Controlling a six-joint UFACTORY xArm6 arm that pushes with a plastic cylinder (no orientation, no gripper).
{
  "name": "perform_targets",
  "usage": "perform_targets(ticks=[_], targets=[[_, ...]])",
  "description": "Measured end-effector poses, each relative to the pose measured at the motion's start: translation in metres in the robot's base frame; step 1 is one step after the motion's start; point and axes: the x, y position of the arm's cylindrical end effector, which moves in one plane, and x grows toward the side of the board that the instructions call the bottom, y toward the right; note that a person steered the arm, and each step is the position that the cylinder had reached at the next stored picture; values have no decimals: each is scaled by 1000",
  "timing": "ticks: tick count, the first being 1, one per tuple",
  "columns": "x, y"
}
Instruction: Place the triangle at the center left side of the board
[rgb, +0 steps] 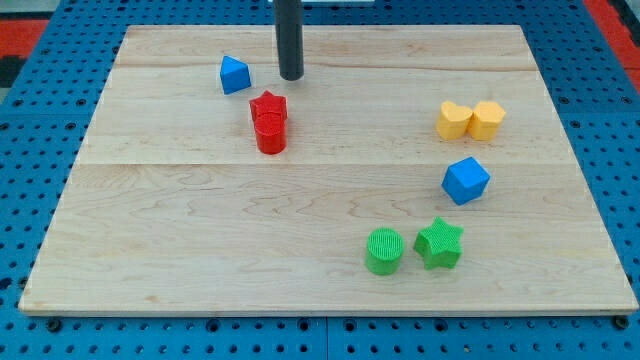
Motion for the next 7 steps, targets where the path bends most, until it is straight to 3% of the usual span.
perform_targets(ticks=[2,3,4,6,7], targets=[[-14,-71],[25,-147],[56,-187],[-9,-128],[3,-74]])
